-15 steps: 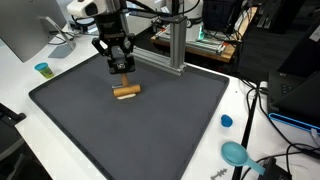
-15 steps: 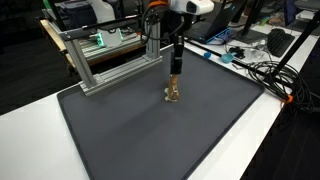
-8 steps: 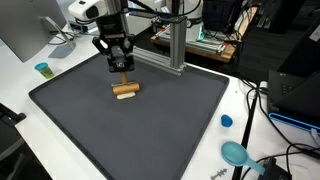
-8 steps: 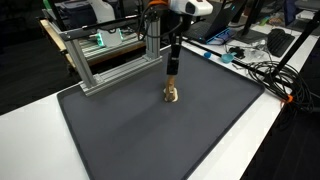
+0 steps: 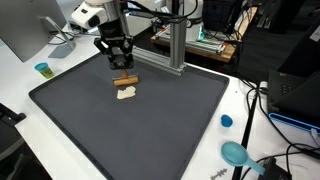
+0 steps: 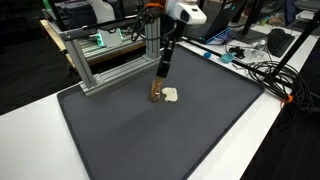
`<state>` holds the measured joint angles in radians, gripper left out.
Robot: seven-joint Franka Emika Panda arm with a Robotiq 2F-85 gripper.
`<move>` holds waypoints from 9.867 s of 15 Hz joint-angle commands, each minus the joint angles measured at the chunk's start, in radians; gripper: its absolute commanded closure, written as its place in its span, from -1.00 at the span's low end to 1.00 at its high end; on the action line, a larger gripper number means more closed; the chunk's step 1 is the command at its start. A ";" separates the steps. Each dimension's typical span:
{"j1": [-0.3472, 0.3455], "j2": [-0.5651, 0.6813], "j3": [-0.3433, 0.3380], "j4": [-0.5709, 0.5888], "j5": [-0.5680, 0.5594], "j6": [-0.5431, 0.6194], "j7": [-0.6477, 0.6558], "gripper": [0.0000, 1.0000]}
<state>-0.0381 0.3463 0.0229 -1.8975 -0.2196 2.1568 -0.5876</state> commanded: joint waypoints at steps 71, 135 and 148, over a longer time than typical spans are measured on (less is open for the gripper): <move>-0.045 -0.003 0.036 -0.064 0.305 0.238 0.159 0.57; 0.015 -1.105 0.026 -0.828 0.214 -0.037 0.669 0.57; 0.006 -1.224 -0.075 -0.865 0.233 -0.007 0.602 -1.00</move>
<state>-0.0279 -0.7781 -0.0092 -2.7270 -0.0024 2.1352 0.0630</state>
